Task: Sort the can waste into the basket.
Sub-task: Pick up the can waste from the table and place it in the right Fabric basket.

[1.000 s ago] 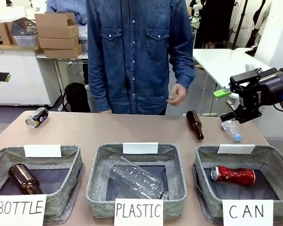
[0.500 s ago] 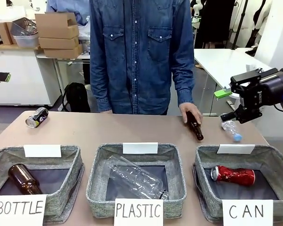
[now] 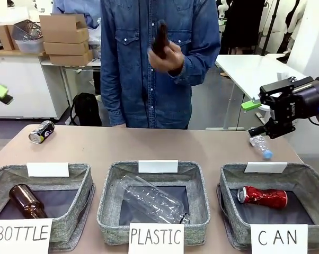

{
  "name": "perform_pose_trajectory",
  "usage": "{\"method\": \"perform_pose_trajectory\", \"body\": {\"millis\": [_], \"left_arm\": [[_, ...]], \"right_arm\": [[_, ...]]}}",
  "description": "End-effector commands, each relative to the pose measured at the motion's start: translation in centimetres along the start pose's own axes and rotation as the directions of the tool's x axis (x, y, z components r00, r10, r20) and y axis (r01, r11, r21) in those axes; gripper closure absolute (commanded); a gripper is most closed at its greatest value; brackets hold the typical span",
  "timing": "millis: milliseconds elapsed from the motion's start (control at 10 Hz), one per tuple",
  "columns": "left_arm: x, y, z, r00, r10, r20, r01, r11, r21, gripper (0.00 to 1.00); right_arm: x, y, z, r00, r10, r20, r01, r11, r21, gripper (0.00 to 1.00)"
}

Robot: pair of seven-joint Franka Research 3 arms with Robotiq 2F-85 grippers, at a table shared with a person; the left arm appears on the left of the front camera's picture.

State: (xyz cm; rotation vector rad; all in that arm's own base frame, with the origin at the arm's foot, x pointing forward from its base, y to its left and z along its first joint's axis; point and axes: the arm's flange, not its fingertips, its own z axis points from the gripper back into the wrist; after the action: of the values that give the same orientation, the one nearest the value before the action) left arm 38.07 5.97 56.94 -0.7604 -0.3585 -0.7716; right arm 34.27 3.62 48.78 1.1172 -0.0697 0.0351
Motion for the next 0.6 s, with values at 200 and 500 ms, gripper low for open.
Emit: {"method": "perform_pose_trajectory", "body": {"millis": [200,500], "left_arm": [[-2.1,3.4,3.0,0.943,0.304,0.133,-0.332,0.864,0.378,0.0],[-1.3,2.7,1.6,0.988,0.082,-0.129,-0.044,0.961,0.275,0.0]], "right_arm": [[0.0,-0.1,0.3,1.0,0.021,-0.012,-0.021,1.0,-0.008,0.0],[0.0,-0.1,0.3,1.0,0.021,-0.012,-0.021,1.0,-0.008,0.0]]}}
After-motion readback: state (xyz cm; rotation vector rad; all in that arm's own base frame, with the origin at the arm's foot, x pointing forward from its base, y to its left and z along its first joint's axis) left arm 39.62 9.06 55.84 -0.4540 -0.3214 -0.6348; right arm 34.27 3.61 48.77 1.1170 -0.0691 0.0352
